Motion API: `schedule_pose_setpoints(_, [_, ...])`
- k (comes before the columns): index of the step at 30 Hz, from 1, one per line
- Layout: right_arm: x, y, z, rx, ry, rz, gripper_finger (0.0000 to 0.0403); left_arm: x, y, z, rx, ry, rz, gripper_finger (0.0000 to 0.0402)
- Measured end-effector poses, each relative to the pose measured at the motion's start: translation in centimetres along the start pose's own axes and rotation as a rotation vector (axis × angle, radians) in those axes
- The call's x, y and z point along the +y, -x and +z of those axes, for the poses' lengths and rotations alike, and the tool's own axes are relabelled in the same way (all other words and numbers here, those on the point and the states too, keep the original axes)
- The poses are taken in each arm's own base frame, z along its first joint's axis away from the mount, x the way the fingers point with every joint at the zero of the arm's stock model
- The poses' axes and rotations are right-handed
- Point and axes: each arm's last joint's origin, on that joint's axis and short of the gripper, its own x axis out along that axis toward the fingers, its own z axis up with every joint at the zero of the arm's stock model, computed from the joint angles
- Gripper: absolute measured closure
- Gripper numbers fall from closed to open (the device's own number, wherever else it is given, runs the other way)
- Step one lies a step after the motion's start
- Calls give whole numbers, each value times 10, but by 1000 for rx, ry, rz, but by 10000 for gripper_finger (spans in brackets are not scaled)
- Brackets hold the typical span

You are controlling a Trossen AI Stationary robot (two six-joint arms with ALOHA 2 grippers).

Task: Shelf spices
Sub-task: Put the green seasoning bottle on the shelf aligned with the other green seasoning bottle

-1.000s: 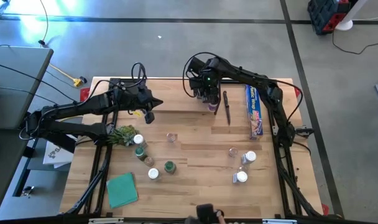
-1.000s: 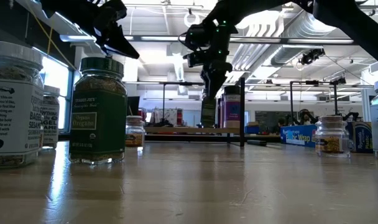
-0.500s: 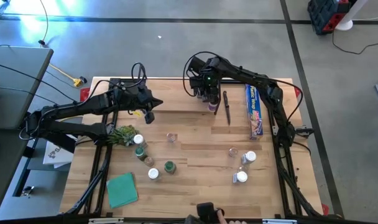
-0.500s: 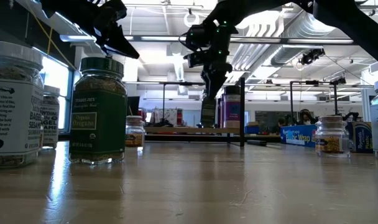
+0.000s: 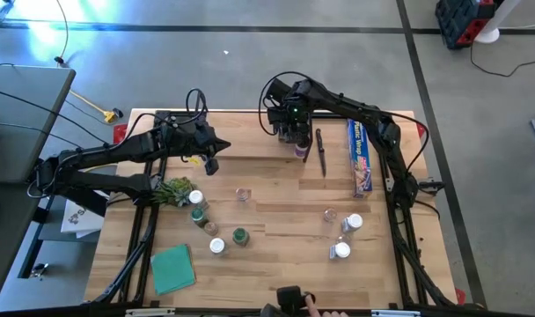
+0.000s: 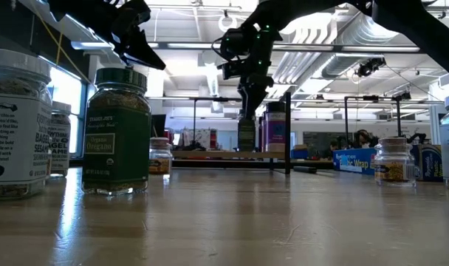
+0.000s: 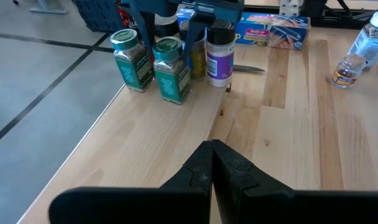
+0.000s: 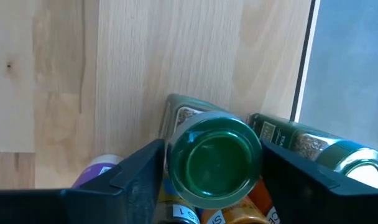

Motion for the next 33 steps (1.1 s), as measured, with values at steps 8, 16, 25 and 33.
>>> schedule_pose_setpoints(8, [0,9,4,-13,43,-21,139,0,0,0,1,0,0,401])
schedule_pose_setpoints(16, [-2,43,9,-54,48,-49,139,0,0,-1,8,1,-1,401])
schedule_pose_setpoints(25, [2,43,10,-116,-139,59,226,0,0,-1,9,9,-1,401])
schedule_pose_setpoints(33, [-4,32,6,-103,-197,58,395,0,0,-1,8,18,-1,401])
